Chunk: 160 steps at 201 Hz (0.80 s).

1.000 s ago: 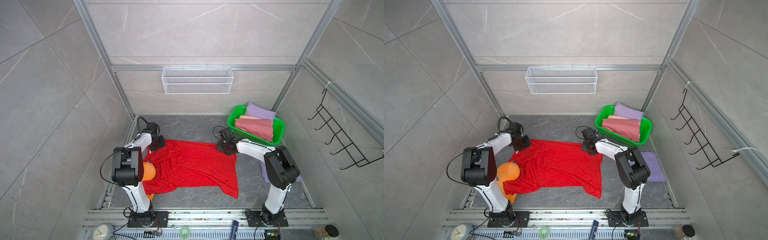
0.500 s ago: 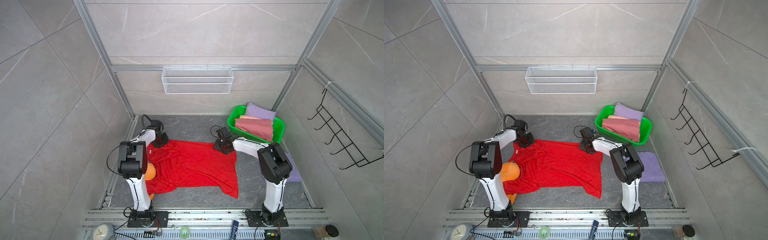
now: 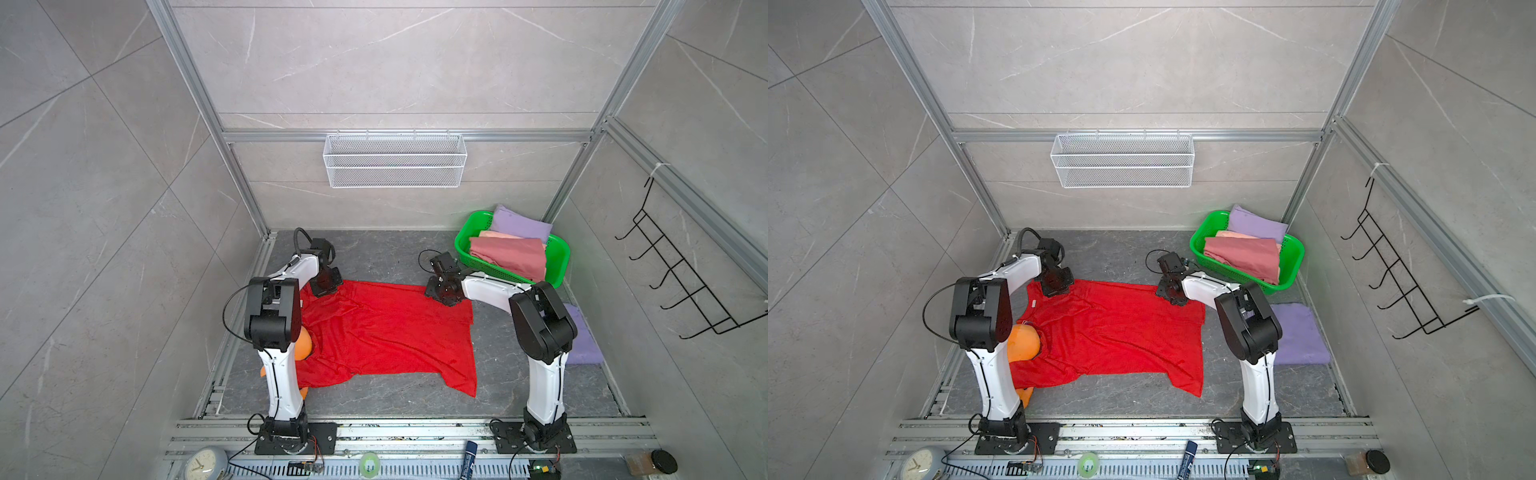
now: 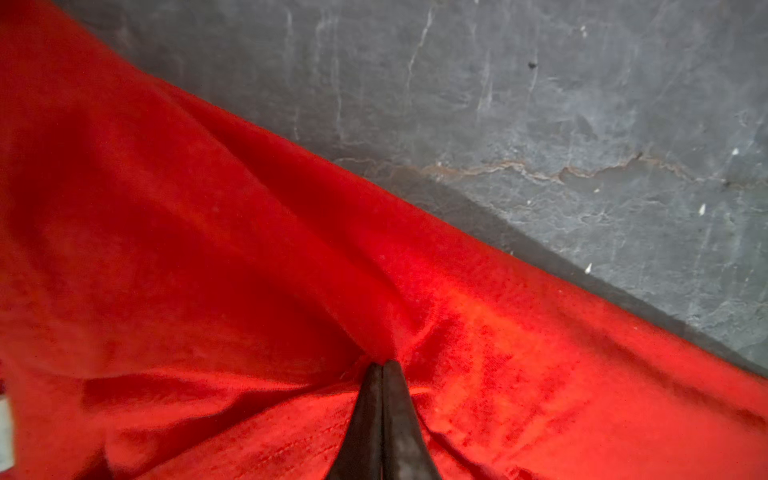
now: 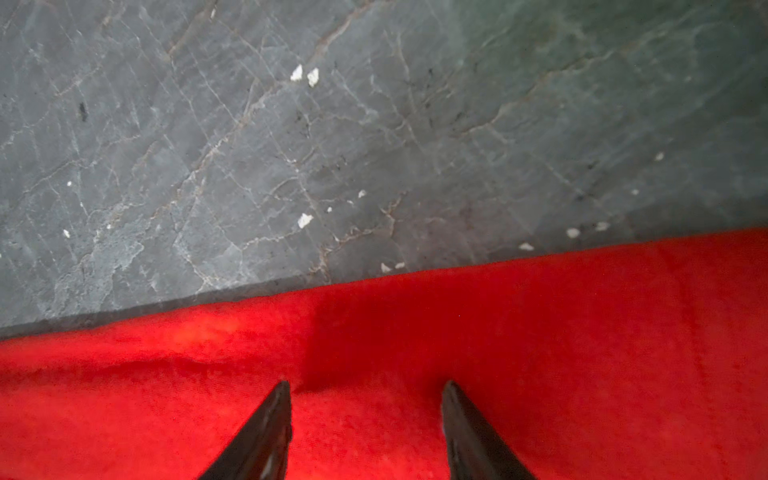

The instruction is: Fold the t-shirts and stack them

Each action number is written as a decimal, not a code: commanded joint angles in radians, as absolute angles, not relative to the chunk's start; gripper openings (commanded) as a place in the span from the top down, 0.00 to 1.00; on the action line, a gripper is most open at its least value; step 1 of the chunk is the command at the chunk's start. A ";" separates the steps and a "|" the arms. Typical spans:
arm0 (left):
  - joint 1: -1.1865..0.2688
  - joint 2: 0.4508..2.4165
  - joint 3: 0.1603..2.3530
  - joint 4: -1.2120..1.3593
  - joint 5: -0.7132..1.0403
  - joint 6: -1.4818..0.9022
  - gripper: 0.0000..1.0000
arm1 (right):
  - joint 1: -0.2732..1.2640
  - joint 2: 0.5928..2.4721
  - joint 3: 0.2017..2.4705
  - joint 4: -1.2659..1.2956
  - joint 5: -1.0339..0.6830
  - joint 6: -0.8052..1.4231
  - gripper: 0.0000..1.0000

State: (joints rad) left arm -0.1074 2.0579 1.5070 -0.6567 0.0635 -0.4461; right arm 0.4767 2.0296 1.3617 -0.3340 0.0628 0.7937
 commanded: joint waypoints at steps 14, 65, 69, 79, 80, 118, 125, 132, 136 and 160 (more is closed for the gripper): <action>-0.109 1.975 1.507 -0.695 0.042 -0.446 1.00 | 0.477 2.054 1.380 -0.338 0.060 0.799 0.41; -0.110 1.848 1.448 -0.707 0.036 -0.457 1.00 | 0.474 2.065 1.388 -0.333 0.042 0.786 0.41; -0.110 1.835 1.442 -0.711 0.036 -0.457 1.00 | 0.474 2.065 1.389 -0.334 0.040 0.785 0.41; -0.110 1.808 1.426 -0.721 0.037 -0.460 1.00 | 0.473 2.069 1.391 -0.333 0.037 0.781 0.41; -0.110 1.805 1.424 -0.722 0.036 -0.461 1.00 | 0.473 2.068 1.391 -0.333 0.036 0.781 0.41; -0.120 1.682 1.353 -0.808 0.031 -0.459 1.00 | 0.463 2.081 1.403 -0.341 0.020 0.767 0.41; -0.120 1.661 1.335 -0.819 0.030 -0.461 1.00 | 0.458 2.083 1.405 -0.342 0.014 0.764 0.41; -0.121 1.641 1.314 -0.817 0.033 -0.462 1.00 | 0.458 2.086 1.406 -0.342 0.007 0.760 0.41; -0.121 1.631 1.303 -0.811 0.034 -0.463 1.00 | 0.455 2.088 1.407 -0.342 0.003 0.759 0.41; -0.123 1.621 1.271 -0.770 0.025 -0.475 0.98 | 0.446 2.106 1.424 -0.355 -0.018 0.745 0.41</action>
State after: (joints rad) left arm -0.1184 1.6505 1.2903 -0.7662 0.0467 -0.4530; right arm 0.4561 2.0563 1.3983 -0.3309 0.0135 0.7734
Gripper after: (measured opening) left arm 0.050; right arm 0.587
